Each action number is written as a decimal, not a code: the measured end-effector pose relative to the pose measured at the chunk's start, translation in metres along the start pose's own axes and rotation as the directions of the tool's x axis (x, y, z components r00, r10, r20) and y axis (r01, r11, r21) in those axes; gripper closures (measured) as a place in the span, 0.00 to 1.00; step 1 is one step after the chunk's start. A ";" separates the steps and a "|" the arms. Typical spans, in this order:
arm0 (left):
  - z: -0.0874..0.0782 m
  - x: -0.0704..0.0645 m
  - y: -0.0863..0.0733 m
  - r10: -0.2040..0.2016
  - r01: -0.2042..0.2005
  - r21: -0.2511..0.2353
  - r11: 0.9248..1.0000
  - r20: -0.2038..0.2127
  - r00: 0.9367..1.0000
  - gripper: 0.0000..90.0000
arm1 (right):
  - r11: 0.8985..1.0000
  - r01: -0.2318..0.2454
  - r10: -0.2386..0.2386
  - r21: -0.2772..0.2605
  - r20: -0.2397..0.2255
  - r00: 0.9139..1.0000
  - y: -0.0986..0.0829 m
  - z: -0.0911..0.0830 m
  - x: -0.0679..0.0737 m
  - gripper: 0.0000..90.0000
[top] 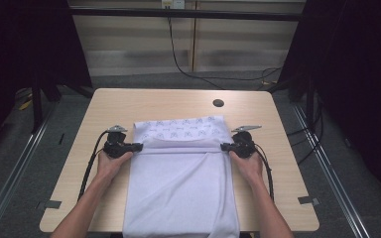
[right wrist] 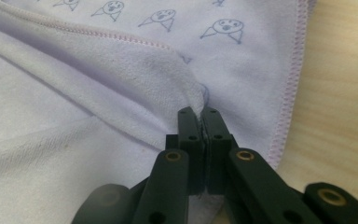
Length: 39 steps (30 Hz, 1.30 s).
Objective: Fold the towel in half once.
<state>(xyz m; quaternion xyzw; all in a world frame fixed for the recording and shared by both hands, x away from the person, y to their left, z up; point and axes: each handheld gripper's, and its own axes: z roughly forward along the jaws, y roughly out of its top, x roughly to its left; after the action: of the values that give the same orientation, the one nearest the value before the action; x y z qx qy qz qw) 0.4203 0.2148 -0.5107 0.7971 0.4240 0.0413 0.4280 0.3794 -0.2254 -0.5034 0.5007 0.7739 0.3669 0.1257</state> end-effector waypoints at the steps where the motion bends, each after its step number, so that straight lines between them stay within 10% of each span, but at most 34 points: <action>1: 0.005 0.000 0.005 0.011 -0.011 -0.002 1.000 -0.014 1.000 0.97 | 1.000 -0.005 0.005 0.001 0.023 1.000 0.004 0.003 -0.002 0.98; 8: 0.016 0.005 0.018 -0.014 0.014 0.001 1.000 -0.023 1.000 0.97 | 1.000 -0.027 0.028 -0.012 0.084 0.996 0.009 0.007 -0.005 0.98; 14: -0.010 0.003 0.026 -0.022 0.025 -0.106 0.994 0.033 0.999 0.97 | 0.985 -0.052 0.047 -0.165 -0.031 0.998 0.020 -0.024 -0.006 0.98; 25: -0.120 -0.048 0.077 0.150 -0.125 -0.325 0.937 0.053 0.987 0.97 | 0.913 0.066 -0.099 -0.403 -0.062 0.993 0.083 -0.130 0.024 0.98; 30: -0.158 -0.071 0.068 0.203 -0.169 -0.363 0.917 0.058 0.977 0.97 | 0.891 0.129 -0.180 -0.435 -0.078 0.981 0.083 -0.166 0.047 0.98; 39: -0.192 -0.106 0.024 0.210 -0.144 -0.387 0.911 0.134 0.968 0.97 | 0.873 0.182 -0.264 -0.452 -0.126 0.956 0.030 -0.214 0.082 0.98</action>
<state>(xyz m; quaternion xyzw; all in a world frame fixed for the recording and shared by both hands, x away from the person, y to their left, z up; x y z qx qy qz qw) 0.2857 0.2570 -0.3409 0.7366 0.2954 0.0906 0.6017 0.2415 -0.2422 -0.3193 0.3308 0.7331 0.5581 0.2042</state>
